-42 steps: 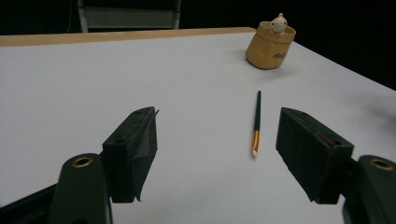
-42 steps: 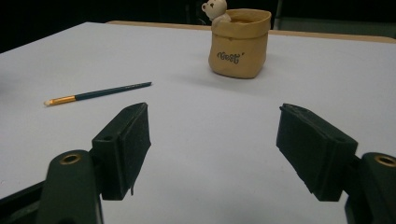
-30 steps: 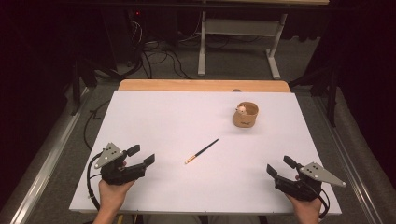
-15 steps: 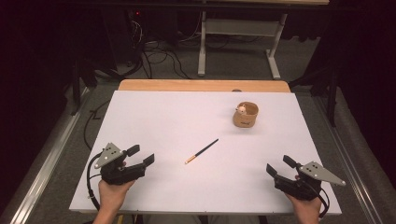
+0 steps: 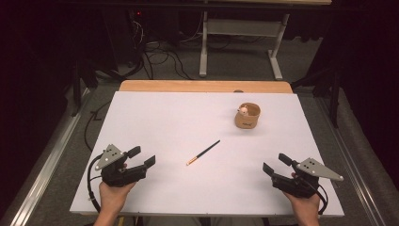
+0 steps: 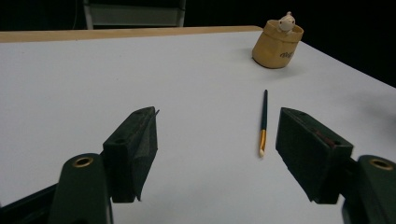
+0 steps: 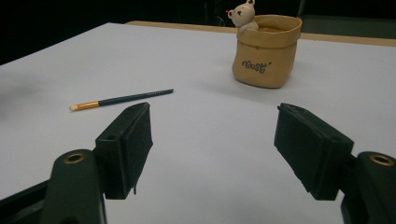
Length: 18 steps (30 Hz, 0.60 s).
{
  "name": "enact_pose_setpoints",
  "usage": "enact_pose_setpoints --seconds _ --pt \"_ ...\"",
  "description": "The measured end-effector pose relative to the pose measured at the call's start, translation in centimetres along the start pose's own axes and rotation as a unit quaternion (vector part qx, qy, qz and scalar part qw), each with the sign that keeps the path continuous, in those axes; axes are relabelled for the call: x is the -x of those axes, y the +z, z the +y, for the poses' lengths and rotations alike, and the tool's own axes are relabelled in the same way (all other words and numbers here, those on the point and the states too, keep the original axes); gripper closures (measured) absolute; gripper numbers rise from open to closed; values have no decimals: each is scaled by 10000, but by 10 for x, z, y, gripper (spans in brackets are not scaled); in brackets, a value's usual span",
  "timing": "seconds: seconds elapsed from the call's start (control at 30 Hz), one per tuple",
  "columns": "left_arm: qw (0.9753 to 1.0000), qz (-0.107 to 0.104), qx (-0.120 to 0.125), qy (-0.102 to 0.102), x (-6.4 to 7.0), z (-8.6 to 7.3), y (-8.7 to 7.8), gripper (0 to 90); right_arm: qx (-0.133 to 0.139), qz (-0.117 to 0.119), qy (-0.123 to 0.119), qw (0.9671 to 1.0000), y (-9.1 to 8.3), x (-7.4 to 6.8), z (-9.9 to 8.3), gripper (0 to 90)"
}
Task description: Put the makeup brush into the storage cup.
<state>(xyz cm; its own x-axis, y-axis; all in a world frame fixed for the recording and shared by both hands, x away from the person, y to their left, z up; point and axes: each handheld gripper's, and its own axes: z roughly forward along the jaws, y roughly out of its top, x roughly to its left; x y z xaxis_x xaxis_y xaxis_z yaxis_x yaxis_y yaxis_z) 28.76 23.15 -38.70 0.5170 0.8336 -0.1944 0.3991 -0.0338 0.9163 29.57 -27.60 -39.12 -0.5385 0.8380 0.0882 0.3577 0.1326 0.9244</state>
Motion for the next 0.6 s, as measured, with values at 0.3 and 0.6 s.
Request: enact_pose_setpoints --seconds 0.3,0.6 --pt "10000 -5 -25 20 1 0 1 300 -13 116 -51 9999 6 -4 7 292" --pt "10000 -24 -48 35 1 0 2 300 -65 247 -208 9995 13 -11 12 286"
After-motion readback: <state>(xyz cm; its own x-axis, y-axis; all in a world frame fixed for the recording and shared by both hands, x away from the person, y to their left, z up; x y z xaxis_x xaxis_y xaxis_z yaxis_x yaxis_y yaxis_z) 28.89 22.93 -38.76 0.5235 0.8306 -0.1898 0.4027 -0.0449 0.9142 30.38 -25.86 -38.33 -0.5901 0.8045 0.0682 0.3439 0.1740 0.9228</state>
